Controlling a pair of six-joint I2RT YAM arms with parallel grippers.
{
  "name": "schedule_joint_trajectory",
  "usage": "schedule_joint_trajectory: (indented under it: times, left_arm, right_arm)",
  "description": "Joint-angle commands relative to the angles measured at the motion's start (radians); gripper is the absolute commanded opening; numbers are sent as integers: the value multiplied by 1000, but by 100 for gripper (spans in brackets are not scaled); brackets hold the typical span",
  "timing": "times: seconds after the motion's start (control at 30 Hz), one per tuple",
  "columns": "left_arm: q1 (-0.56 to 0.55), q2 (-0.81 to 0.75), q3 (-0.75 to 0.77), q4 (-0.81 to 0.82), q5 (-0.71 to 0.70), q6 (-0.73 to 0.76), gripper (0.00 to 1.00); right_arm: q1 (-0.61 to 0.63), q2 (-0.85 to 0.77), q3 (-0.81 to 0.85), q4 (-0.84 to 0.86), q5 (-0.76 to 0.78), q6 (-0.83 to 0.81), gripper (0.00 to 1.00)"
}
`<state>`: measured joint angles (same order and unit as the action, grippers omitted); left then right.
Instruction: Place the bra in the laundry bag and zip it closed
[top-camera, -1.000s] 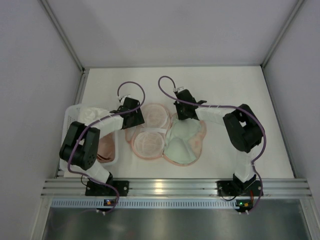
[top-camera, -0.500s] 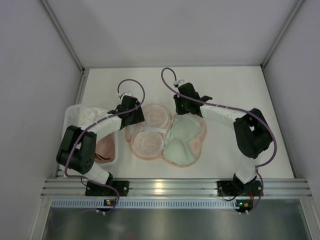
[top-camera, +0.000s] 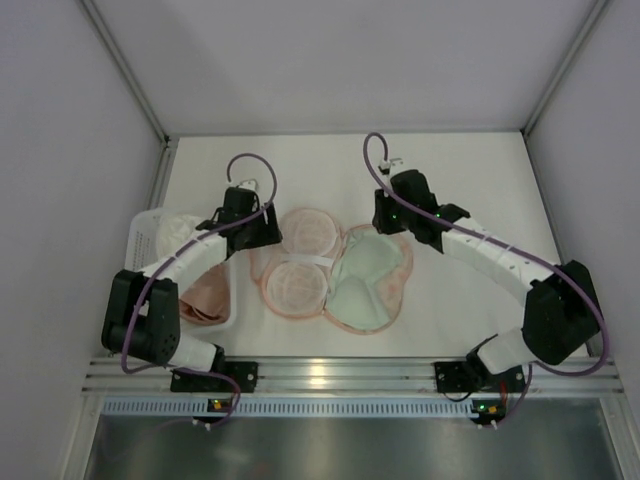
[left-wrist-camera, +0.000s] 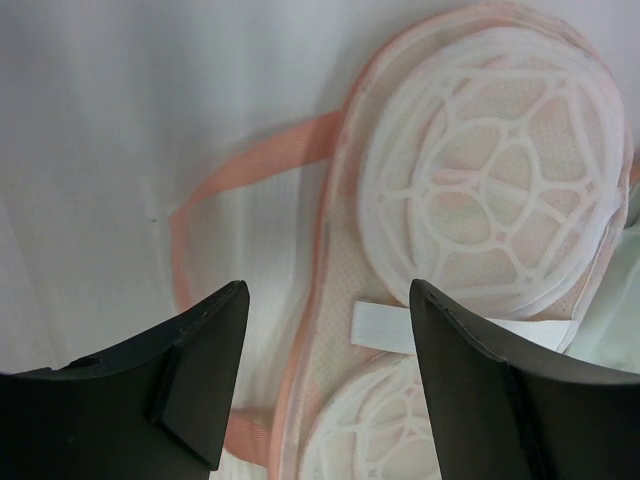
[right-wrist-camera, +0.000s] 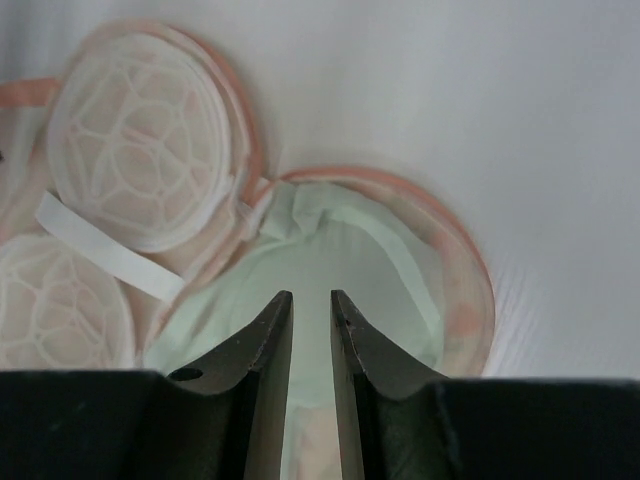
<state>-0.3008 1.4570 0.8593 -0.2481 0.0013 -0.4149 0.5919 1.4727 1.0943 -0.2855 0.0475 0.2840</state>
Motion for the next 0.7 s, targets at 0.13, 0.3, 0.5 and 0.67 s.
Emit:
schedule_joint_trajectory:
  times: [0.13, 0.3, 0.5, 0.67]
  left_arm:
    - [75, -8, -42, 29, 138, 11, 68]
    - [75, 23, -68, 49, 141, 18, 65]
    - [74, 94, -49, 63, 157, 30, 54]
    - [68, 144, -39, 98, 192, 33, 33]
  right_arm:
    - [-49, -126, -105, -63, 37, 50, 23]
    - [-86, -195, -171, -84, 43, 98, 23]
    - [-127, -273, -238, -107, 37, 136, 25]
    - [-139, -279, -241, -115, 37, 142, 25]
